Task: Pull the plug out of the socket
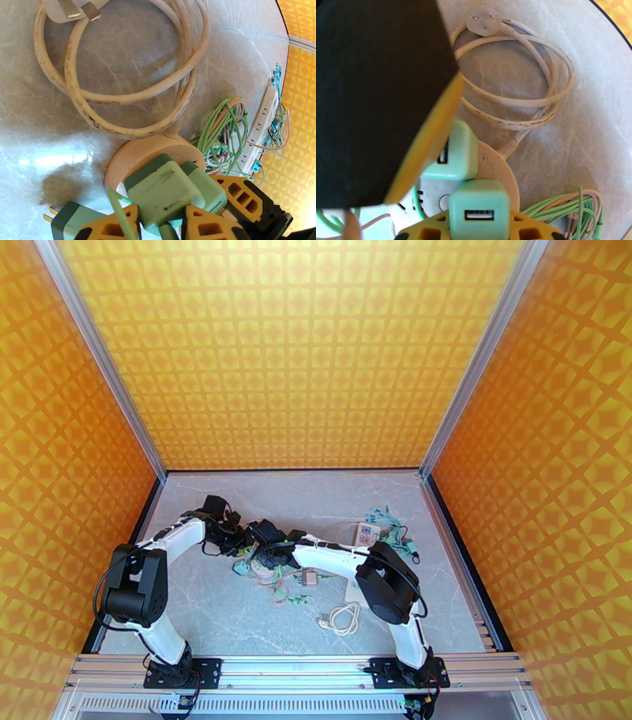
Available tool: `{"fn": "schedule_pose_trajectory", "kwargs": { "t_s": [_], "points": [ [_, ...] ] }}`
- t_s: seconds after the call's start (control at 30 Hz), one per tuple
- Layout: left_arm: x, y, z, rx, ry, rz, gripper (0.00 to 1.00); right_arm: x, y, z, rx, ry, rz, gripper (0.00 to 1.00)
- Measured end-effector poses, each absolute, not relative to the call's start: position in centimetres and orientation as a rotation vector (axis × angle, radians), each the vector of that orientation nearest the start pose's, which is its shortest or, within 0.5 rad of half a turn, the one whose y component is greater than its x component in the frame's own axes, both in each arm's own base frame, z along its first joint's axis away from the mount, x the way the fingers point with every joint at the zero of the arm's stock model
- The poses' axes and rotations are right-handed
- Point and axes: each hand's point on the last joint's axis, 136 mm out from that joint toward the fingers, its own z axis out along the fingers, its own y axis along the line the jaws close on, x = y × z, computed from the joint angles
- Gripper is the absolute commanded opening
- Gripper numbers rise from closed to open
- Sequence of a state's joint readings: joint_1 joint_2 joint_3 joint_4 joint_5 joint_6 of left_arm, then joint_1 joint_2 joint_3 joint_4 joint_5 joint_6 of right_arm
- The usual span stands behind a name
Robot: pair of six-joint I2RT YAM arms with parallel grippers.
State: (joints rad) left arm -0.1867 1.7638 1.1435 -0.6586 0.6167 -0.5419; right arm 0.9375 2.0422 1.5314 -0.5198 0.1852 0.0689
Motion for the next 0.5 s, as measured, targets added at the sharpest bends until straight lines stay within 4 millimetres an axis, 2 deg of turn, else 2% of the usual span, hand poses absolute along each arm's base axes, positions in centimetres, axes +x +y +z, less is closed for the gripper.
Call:
{"fn": "schedule_pose_trajectory", "kwargs": {
  "t_s": [0.13,0.5],
  "points": [
    [34.1,-16.7,7.3,-0.374,2.902,-1.006,0.27,32.8,38.9,7.2,-1.013,2.380,0.151,0.08],
    [34.7,-18.0,7.1,-0.308,2.877,-0.981,0.26,34.3,36.7,7.1,-0.848,2.526,0.449,0.10]
  ]
}}
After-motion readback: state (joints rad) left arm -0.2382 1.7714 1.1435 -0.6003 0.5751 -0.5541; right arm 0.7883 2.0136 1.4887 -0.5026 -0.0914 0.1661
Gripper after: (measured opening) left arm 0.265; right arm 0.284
